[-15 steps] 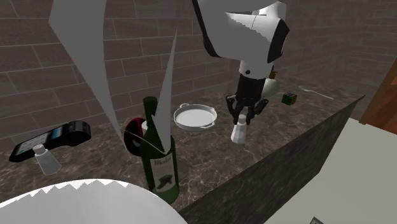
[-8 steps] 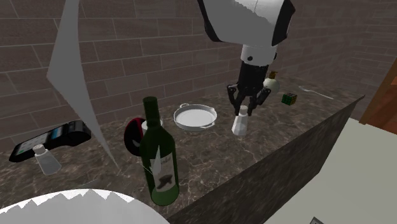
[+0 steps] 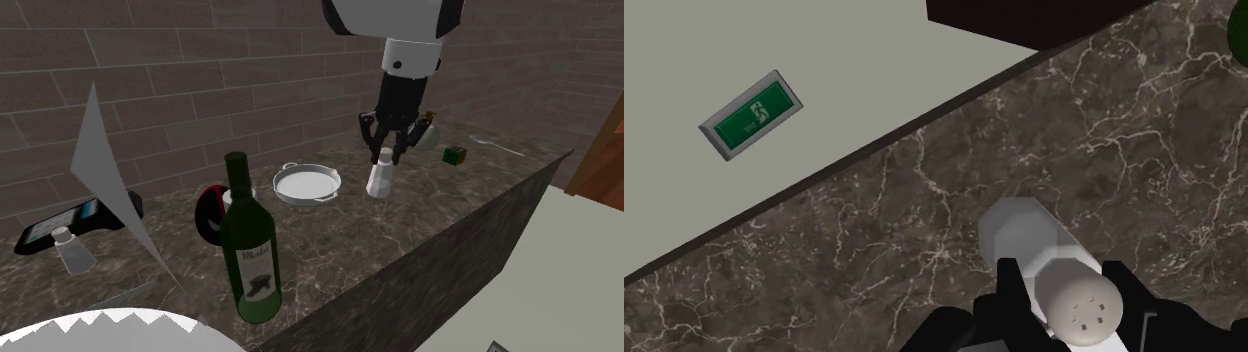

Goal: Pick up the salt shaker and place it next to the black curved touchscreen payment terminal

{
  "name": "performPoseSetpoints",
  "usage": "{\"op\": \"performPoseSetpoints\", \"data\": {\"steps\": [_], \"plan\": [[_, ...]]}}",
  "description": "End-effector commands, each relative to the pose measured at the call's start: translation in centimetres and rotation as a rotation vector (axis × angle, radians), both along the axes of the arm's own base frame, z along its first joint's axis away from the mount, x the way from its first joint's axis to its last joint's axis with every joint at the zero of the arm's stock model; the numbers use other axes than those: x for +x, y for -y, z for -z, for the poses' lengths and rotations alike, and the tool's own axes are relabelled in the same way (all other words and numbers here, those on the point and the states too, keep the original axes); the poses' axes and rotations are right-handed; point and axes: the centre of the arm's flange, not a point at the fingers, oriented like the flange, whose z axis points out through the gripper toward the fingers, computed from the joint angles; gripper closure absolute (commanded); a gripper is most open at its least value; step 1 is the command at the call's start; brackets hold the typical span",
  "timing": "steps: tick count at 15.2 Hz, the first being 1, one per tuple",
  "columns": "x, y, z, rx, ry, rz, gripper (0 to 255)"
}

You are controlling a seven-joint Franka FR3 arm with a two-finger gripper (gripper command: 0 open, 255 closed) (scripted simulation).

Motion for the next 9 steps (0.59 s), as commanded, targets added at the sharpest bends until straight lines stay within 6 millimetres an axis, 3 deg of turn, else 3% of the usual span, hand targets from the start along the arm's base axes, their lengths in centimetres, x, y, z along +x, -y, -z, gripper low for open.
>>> {"op": "performPoseSetpoints", "data": {"steps": [1,5,9], "plan": [[-0.1,0.0,-1.1,0.0,0.0,0.0,255],[-0.1,0.0,-2.8,0.0,0.0,0.0,255],[-1.8,-5.0,-2.8,0.0,0.0,0.0,255]]}}
